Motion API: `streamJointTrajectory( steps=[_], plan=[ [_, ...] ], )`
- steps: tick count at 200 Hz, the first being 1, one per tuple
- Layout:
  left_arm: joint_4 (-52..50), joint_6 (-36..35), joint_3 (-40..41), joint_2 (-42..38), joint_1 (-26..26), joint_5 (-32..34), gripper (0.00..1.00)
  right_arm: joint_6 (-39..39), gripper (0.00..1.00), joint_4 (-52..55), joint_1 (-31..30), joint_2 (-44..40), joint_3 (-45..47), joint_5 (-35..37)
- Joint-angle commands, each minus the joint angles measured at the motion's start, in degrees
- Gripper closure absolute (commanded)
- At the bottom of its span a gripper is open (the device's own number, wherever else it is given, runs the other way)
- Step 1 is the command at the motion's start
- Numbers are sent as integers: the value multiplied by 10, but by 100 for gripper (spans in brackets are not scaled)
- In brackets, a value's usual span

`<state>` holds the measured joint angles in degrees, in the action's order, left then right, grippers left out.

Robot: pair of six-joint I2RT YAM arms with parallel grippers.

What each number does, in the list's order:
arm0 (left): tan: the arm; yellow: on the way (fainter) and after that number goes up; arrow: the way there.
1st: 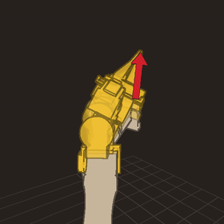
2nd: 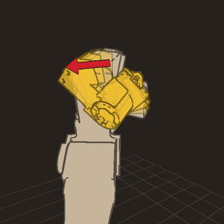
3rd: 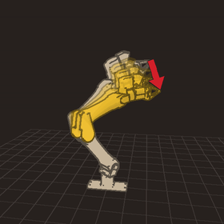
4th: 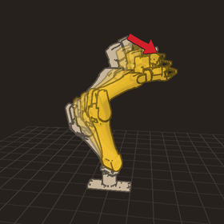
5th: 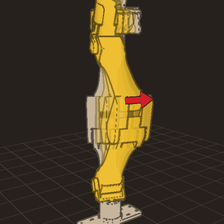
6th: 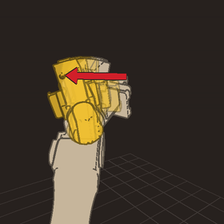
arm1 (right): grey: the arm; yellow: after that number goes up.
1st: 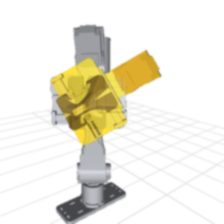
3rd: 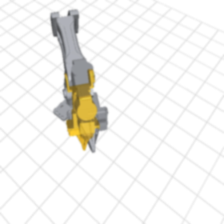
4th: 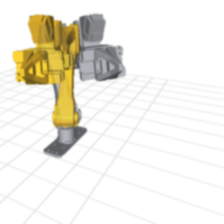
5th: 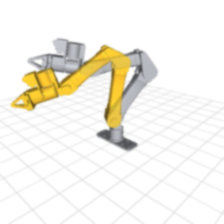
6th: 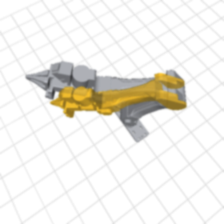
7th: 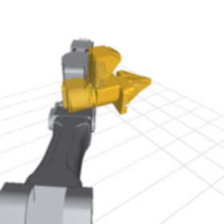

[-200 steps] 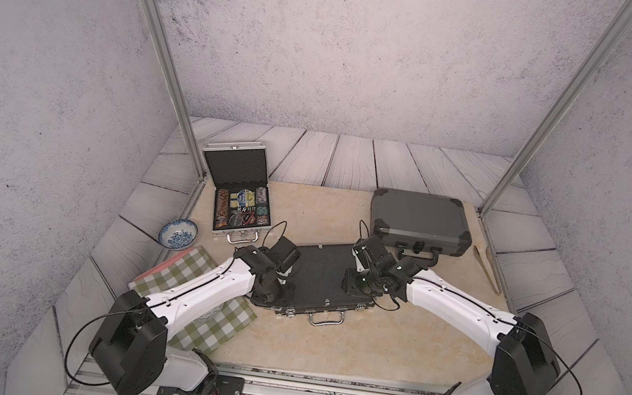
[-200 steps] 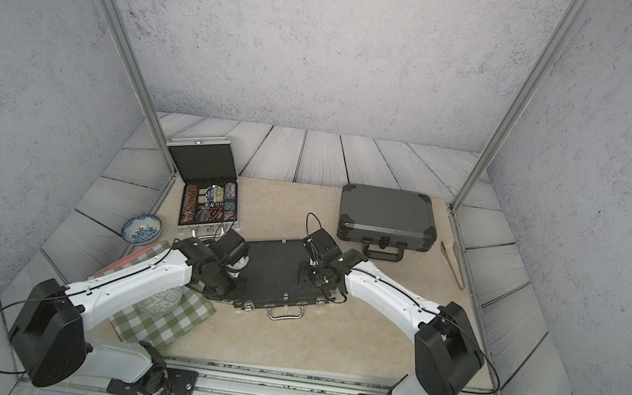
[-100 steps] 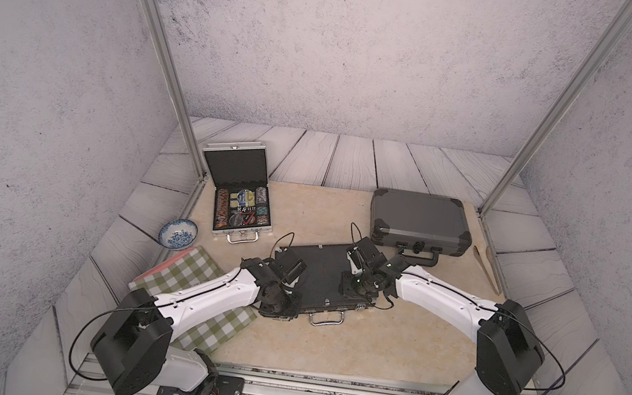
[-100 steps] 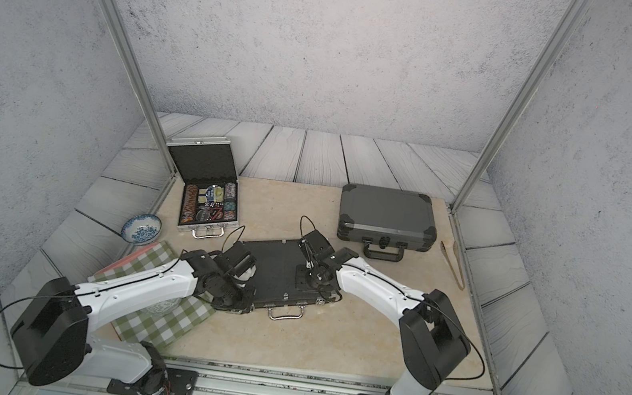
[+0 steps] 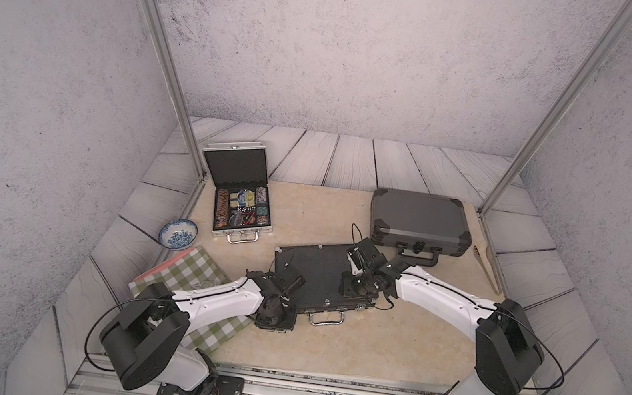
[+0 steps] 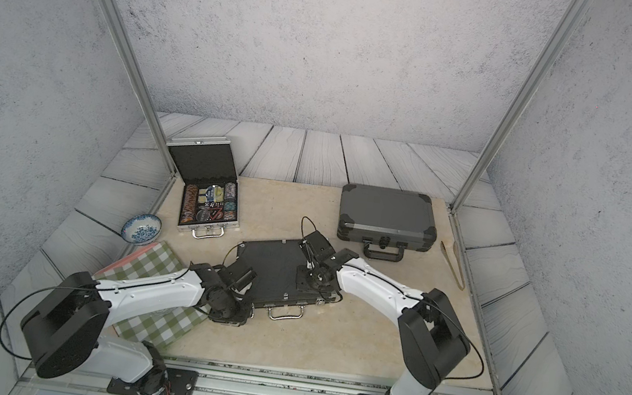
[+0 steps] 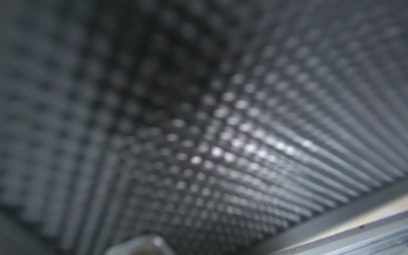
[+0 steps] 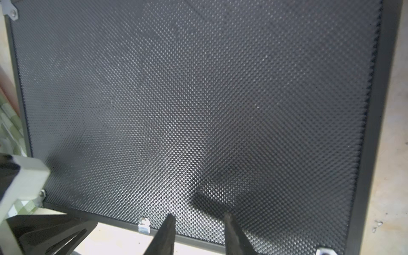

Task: Close the poker set cases
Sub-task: Fasten the fastener on the poker set case.

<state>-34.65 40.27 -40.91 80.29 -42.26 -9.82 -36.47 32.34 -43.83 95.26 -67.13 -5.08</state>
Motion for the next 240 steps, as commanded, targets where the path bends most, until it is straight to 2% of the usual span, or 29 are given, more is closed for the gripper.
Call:
streamJointTrajectory(
  steps=[1,21,50,71,98,110,124,134,141,153,164,178,202,240],
  plan=[
    [33,9,3,1,-3,51,80,-3,61,-1,2,13,4,-5],
    [24,10,1,-13,-4,52,74,-4,61,-1,3,12,9,-6],
    [-57,-19,-26,-54,-6,63,67,-7,60,-8,7,7,20,-8],
    [-133,-55,-67,-65,-19,98,60,-9,60,-12,9,8,23,-13],
    [-196,-81,-109,-68,-48,180,50,-10,60,-15,10,9,22,-18],
    [-208,-62,-117,-68,-49,201,44,-11,60,-16,10,10,22,-22],
    [-204,-41,-128,-71,-46,176,39,-10,60,-14,10,9,23,-24],
    [-183,-6,-125,-79,-46,148,38,-8,60,-13,11,8,25,-24],
    [-161,30,-115,-86,-46,129,33,-7,60,-12,11,6,26,-23],
    [-113,105,-88,-103,-47,98,29,-6,60,-11,12,5,30,-21],
    [-66,182,-59,-119,-49,76,19,-6,60,-11,14,3,32,-22],
    [-1,269,-22,-137,-53,63,17,-5,60,-13,15,1,35,-22],
    [45,413,15,-145,-58,74,15,-6,60,-18,16,0,41,-26],
    [79,550,22,-119,-68,113,13,-7,60,-28,16,-1,51,-32]
  ],
)
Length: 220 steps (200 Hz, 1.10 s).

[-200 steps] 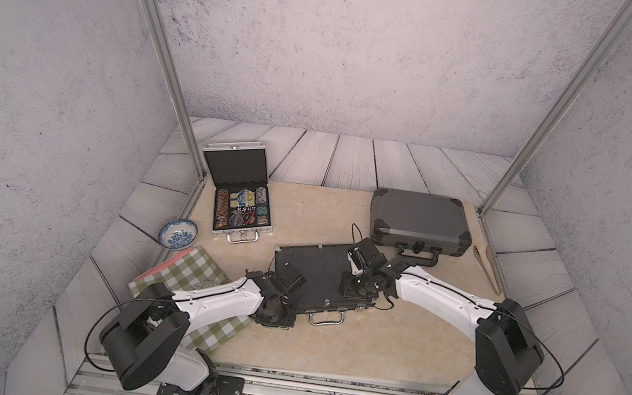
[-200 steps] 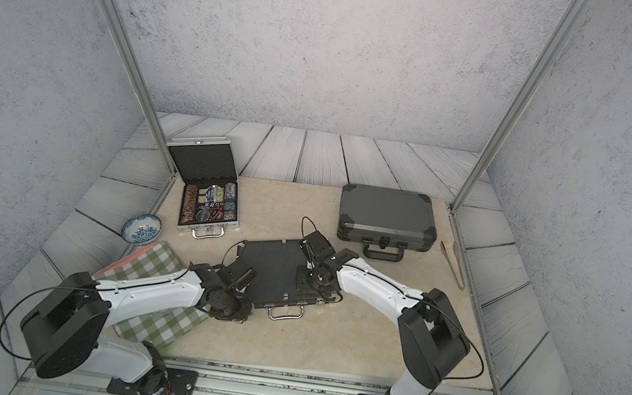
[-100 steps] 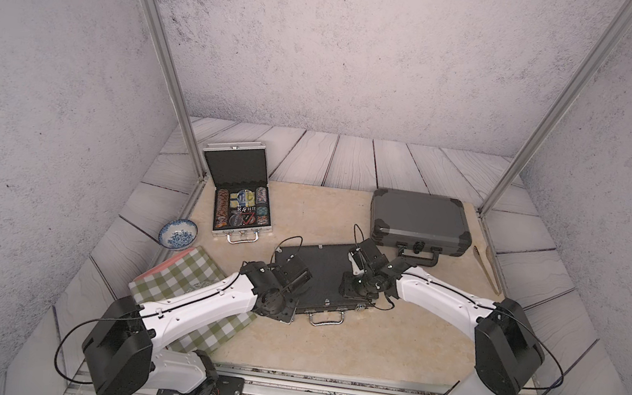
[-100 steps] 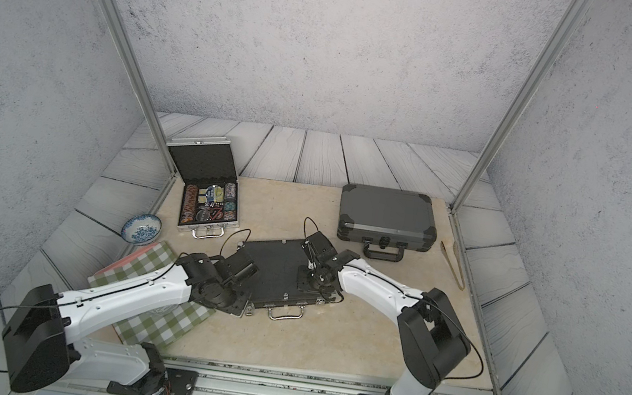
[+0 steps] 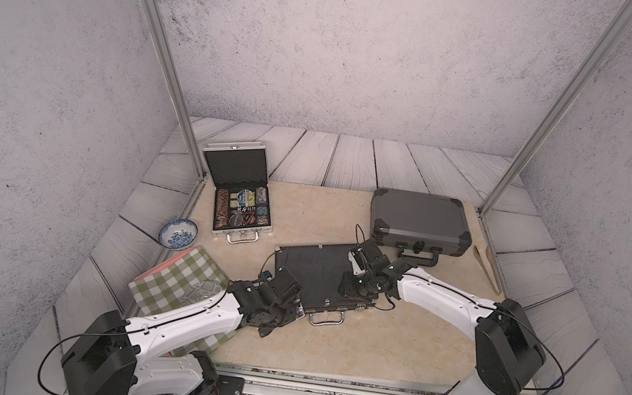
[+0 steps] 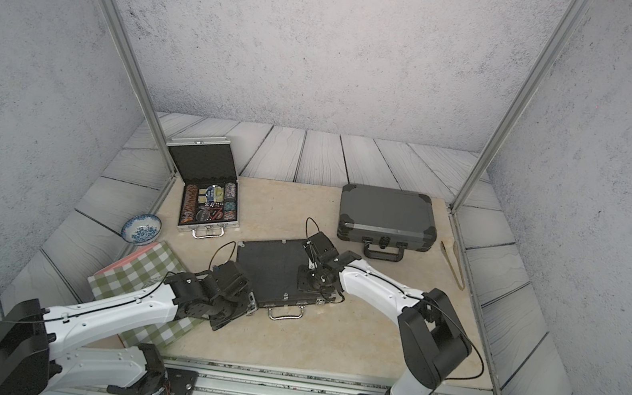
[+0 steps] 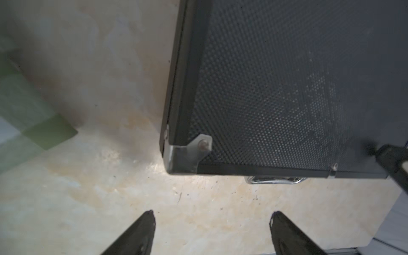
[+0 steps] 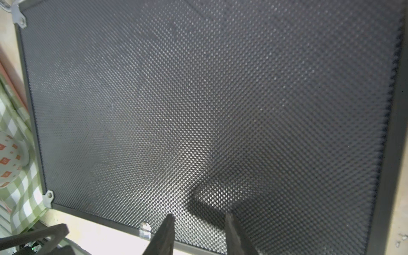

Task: Close the poker set cases
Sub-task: Fasten the fastener on the poker set case.

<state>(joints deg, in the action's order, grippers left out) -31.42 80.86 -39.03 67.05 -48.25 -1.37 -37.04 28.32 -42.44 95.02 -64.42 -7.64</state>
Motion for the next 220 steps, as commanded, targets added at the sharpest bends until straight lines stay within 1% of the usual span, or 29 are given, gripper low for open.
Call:
streamJointTrajectory(
  steps=[1,16,32,48,58,63,94,116,149,180,220],
  plan=[
    [47,147,3,14,-9,29,13,-1,60,12,2,1,24,-6],
    [68,192,9,27,-10,40,12,1,60,13,2,1,26,-8],
    [62,230,3,40,-13,53,11,3,60,13,3,-2,31,-7],
    [44,254,-3,55,-14,61,7,6,60,13,5,-4,35,-8],
    [44,268,-4,62,-15,62,4,8,60,12,7,-6,37,-8],
    [45,272,-5,65,-16,66,0,9,60,12,8,-7,38,-8],
    [66,298,-2,82,-18,78,1,13,60,9,13,-8,44,-12],
    [78,312,-5,94,-18,62,1,16,60,8,16,-6,46,-16],
    [61,332,-7,96,-20,47,1,20,60,9,18,-8,47,-17],
    [49,332,-15,100,-20,68,1,20,60,5,19,-9,51,-18],
    [77,332,-8,121,-20,97,1,22,60,4,21,-5,54,-22]
  ],
)
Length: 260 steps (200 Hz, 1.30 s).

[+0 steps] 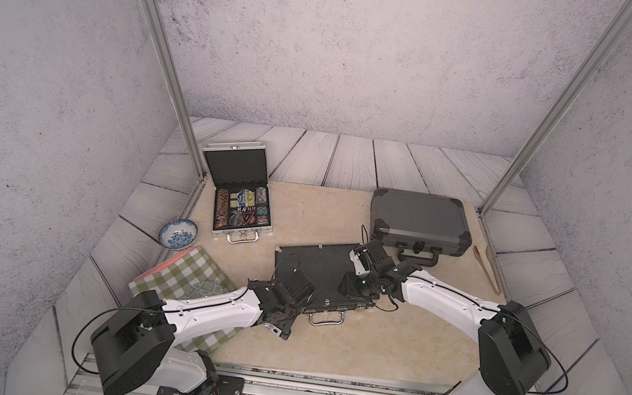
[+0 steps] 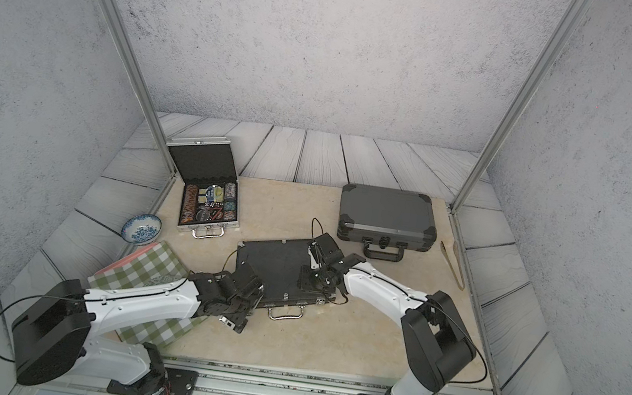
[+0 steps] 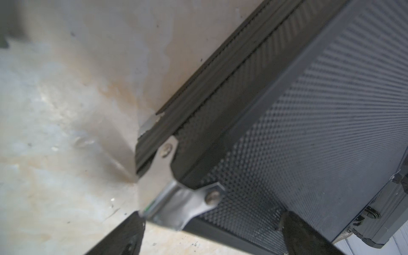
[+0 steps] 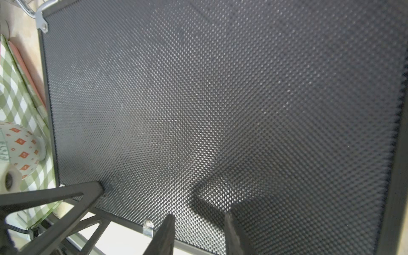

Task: Close the poker set cases
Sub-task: Fasten the fastener on the poker set case.

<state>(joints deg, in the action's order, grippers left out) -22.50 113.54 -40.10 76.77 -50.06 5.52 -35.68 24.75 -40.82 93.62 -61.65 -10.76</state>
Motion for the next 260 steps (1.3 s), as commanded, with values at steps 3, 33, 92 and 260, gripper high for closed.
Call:
streamJointTrajectory(
  steps=[3,33,92,260],
  plan=[
    [-9,5,4,26,-1,31,1,9,60,40,5,9,26,8],
    [-8,5,12,36,-1,54,0,12,60,43,6,8,29,10],
    [-13,-7,30,34,3,87,3,13,60,41,11,12,29,7],
    [-6,-99,58,-31,20,64,5,18,60,45,20,26,22,2]
  ],
)
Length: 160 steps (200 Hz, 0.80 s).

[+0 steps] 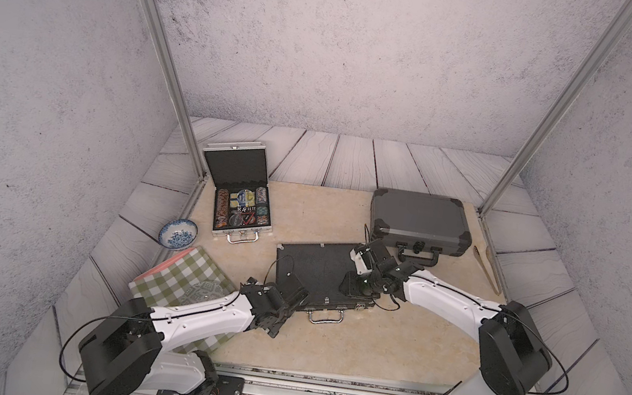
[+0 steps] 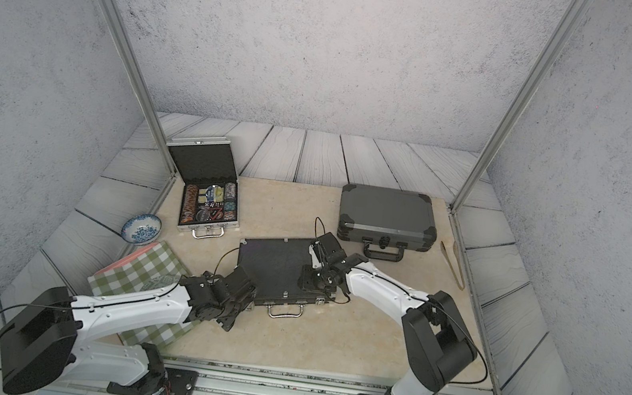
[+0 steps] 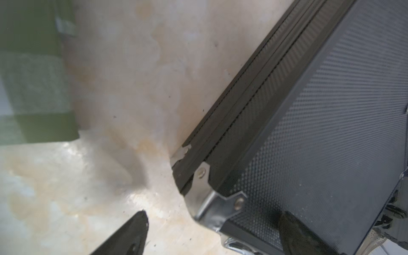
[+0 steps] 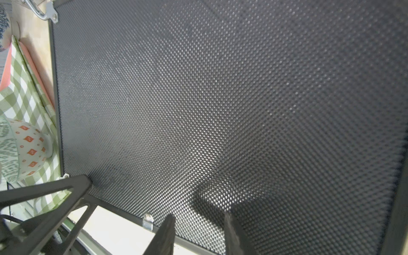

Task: Close the poker set cases
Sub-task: Fasten the fastener on the poker set case.

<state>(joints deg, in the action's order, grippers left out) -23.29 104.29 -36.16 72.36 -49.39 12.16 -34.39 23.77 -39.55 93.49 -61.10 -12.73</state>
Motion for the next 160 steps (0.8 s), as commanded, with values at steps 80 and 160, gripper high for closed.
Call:
streamJointTrajectory(
  steps=[80,160],
  plan=[
    [35,16,-24,94,16,-71,5,4,60,52,7,29,21,22],
    [-61,-31,-54,72,14,-52,8,7,60,50,10,25,29,22]
  ],
)
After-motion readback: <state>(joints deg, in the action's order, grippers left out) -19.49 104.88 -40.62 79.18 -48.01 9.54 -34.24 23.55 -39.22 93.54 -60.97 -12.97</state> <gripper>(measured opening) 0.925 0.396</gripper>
